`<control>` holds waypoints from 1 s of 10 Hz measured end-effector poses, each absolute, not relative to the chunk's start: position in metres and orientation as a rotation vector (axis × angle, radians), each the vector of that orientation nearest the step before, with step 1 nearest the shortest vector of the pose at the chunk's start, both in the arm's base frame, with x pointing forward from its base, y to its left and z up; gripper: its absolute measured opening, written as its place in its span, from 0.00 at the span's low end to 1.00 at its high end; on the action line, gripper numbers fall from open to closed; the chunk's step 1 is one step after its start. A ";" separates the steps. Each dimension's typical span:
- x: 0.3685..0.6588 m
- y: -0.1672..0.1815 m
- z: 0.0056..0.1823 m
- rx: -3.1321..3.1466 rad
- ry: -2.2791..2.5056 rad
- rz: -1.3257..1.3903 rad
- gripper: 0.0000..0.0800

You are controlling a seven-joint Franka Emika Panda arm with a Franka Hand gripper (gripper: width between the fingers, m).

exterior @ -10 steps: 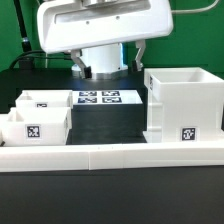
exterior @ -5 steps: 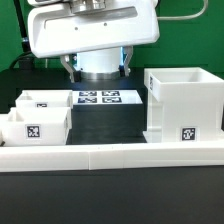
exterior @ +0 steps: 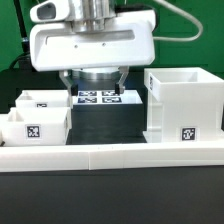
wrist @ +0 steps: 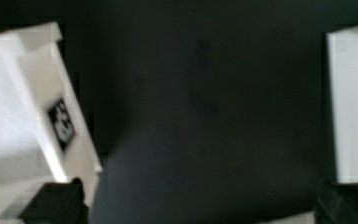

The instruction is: Assemble drawer

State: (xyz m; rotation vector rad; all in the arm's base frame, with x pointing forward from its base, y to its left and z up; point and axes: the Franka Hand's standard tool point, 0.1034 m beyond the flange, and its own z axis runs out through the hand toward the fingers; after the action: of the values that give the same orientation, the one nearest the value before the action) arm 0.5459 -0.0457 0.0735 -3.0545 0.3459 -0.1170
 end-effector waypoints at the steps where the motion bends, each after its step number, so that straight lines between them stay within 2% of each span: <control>1: 0.545 -0.055 0.070 -3.073 0.307 -0.111 0.81; 3: 0.540 -0.078 0.061 -3.087 0.235 -0.109 0.81; 8: 0.539 -0.078 0.058 -3.090 0.221 -0.105 0.81; 10: 0.533 -0.084 0.043 -3.108 0.151 -0.091 0.81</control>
Offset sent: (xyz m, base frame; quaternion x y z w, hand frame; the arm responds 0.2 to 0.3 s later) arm 0.0000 0.0000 0.0000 0.0000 0.0000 0.0000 1.0000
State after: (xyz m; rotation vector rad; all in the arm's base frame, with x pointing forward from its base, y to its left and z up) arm 0.5331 -0.0844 0.0431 -3.1083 0.1508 -0.0912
